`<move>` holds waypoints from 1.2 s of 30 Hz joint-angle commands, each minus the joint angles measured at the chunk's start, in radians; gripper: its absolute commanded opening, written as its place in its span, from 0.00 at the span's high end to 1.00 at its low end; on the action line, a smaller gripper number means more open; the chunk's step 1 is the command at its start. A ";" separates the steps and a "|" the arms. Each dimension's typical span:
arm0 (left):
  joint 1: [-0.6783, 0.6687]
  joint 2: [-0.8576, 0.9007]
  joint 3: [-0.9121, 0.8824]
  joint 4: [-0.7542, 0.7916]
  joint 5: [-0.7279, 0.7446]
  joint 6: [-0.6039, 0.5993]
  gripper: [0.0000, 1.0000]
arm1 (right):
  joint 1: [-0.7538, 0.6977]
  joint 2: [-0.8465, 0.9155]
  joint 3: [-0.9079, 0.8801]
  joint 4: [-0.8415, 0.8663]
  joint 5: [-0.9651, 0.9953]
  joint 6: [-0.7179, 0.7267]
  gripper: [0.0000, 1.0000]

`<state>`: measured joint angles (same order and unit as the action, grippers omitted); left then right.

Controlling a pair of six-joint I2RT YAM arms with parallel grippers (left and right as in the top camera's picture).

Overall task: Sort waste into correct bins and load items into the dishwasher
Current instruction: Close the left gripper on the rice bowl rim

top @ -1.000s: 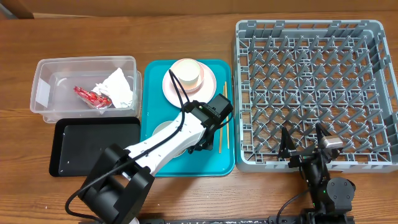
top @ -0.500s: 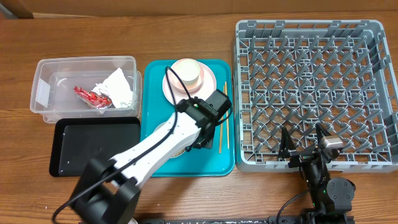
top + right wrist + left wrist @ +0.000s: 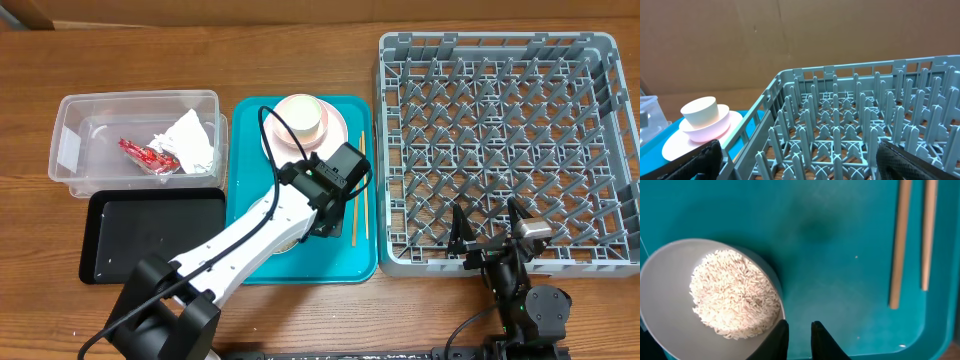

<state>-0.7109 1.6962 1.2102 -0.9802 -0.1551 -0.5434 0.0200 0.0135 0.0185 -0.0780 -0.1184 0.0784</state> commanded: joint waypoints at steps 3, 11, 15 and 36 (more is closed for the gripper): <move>0.006 0.019 -0.043 0.006 -0.066 0.003 0.83 | -0.003 -0.010 -0.011 0.006 0.005 0.003 0.00; 0.005 0.019 -0.050 0.016 -0.072 -0.048 0.75 | -0.003 -0.010 -0.011 0.006 0.005 0.003 0.00; 0.005 0.019 -0.079 0.045 -0.072 -0.048 0.75 | -0.003 -0.010 -0.011 0.006 0.005 0.003 0.00; 0.005 0.031 -0.155 0.148 -0.035 -0.071 0.90 | -0.003 -0.010 -0.011 0.006 0.005 0.003 0.00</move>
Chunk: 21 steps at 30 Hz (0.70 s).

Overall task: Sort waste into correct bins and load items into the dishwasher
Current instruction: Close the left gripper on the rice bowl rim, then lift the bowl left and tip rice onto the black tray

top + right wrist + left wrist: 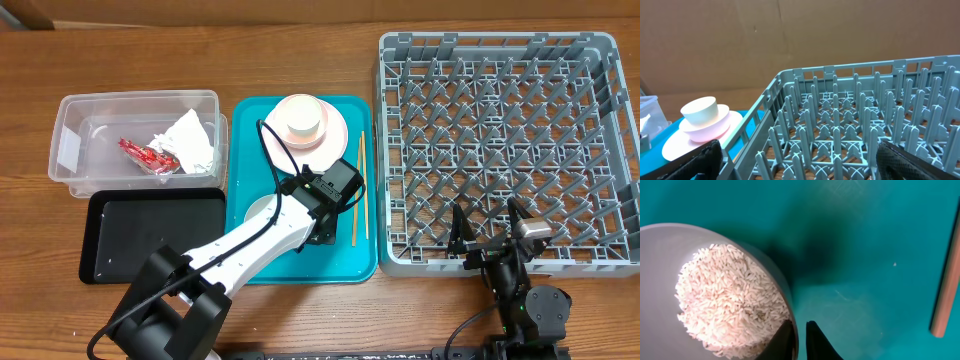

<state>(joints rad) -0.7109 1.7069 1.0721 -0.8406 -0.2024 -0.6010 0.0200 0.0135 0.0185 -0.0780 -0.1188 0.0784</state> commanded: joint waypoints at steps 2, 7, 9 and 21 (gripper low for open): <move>0.005 0.023 -0.017 0.010 0.014 -0.013 0.95 | -0.003 -0.010 -0.011 0.006 0.005 0.003 0.00; 0.005 0.023 -0.017 0.010 0.014 -0.013 0.96 | -0.003 -0.010 -0.011 0.006 0.005 0.003 0.00; 0.005 0.023 -0.017 0.009 0.013 -0.013 0.96 | -0.003 -0.010 -0.011 0.006 0.005 0.003 0.00; 0.006 -0.021 0.101 -0.082 0.061 0.000 0.96 | -0.003 -0.010 -0.011 0.006 0.005 0.003 0.00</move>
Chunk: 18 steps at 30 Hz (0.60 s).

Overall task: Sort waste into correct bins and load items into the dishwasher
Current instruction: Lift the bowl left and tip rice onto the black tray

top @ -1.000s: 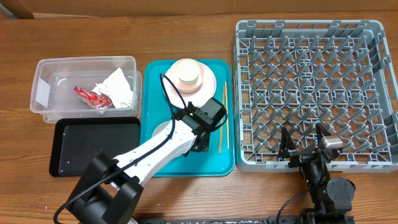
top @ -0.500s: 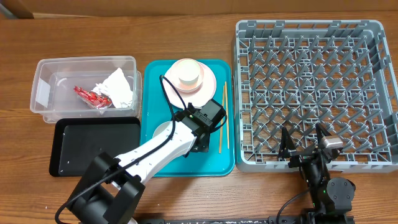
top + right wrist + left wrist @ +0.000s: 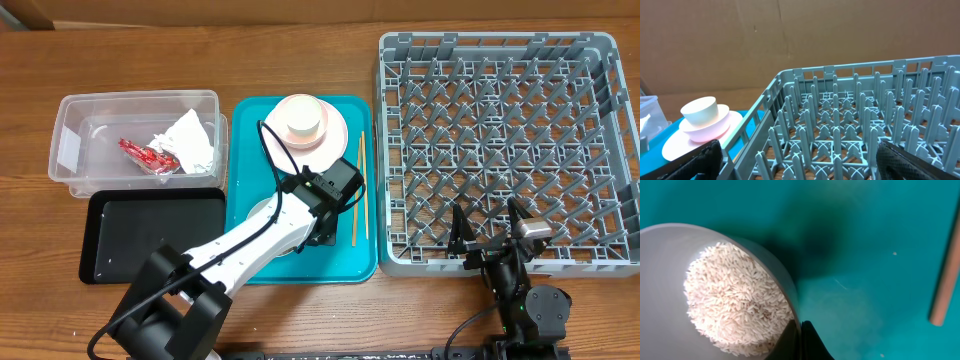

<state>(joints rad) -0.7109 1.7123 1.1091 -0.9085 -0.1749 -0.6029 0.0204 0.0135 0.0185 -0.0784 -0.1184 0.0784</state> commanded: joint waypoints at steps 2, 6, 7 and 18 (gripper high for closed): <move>0.010 -0.043 0.116 -0.063 0.034 0.015 0.96 | -0.003 -0.010 -0.011 0.006 0.005 0.003 0.00; 0.037 -0.070 0.203 -0.169 0.034 0.031 0.96 | -0.003 -0.010 -0.011 0.006 0.005 0.003 0.00; 0.047 -0.075 0.215 -0.189 0.034 0.032 0.96 | -0.003 -0.010 -0.011 0.006 0.005 0.003 0.00; 0.348 -0.121 0.245 -0.311 0.353 0.250 0.96 | -0.003 -0.010 -0.011 0.006 0.005 0.003 0.00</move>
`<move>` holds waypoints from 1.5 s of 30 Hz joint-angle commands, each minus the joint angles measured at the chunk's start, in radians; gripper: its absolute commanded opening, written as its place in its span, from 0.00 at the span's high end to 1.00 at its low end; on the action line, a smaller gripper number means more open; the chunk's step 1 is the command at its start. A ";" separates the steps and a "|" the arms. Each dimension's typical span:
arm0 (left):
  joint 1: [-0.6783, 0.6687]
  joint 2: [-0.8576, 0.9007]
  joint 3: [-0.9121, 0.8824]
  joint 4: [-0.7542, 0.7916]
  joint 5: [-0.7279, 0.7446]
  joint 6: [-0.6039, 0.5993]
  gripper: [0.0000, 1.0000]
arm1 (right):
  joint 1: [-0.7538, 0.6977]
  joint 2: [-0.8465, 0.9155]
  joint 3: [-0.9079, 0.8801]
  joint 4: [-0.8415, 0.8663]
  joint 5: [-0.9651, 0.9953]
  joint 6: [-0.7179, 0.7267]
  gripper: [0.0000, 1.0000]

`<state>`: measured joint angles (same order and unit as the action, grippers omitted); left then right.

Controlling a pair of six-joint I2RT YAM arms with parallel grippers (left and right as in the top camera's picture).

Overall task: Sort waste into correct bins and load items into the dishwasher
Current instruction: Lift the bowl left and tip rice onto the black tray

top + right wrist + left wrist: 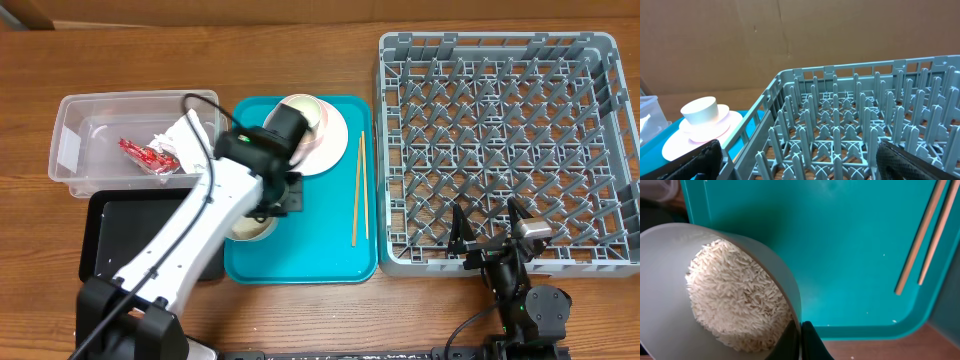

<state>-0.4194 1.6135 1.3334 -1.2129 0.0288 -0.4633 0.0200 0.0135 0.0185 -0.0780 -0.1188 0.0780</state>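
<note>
A grey bowl of white rice [715, 280] hangs tilted over the left part of the teal tray [850, 240]. My left gripper [800, 330] is shut on its rim, one finger inside and one outside. From overhead the bowl [250, 228] shows at the tray's left edge, under my left arm. Two wooden chopsticks [357, 190] lie on the tray's right side. A pink plate with a cream cup [310, 120] sits at the tray's far end. My right gripper [800, 165] rests open at the near edge of the grey dish rack [500, 140], holding nothing.
A clear bin [140, 140] holding a red wrapper and crumpled white paper stands left of the tray. A black bin [120, 240] lies in front of it, beside the bowl. The rack fills the table's right side.
My left gripper has moved left and up with the bowl, from the tray's middle to its left edge. The right arm has not moved.
The left gripper hung slightly open above the bowl's rim on the tray. Then its jaws stood astride the rim, then shut on it. Now the bowl is raised and sits over the tray's left edge. The right gripper stayed still throughout.
</note>
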 commanded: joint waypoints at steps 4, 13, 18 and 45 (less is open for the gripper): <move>0.169 -0.023 0.020 -0.026 0.216 0.159 0.96 | -0.003 -0.010 -0.011 0.006 0.005 0.003 0.00; 0.390 -0.036 0.020 -0.071 0.294 0.249 0.96 | -0.003 -0.010 -0.011 0.006 0.005 0.003 0.00; 0.521 -0.050 0.019 -0.072 0.356 0.309 0.96 | -0.003 -0.010 -0.011 0.006 0.005 0.003 0.00; 1.145 -0.051 -0.166 -0.040 0.954 0.632 0.96 | -0.003 -0.010 -0.011 0.006 0.005 0.003 0.00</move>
<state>0.6765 1.5909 1.2041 -1.2541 0.8303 0.0692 0.0200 0.0135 0.0185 -0.0780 -0.1188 0.0780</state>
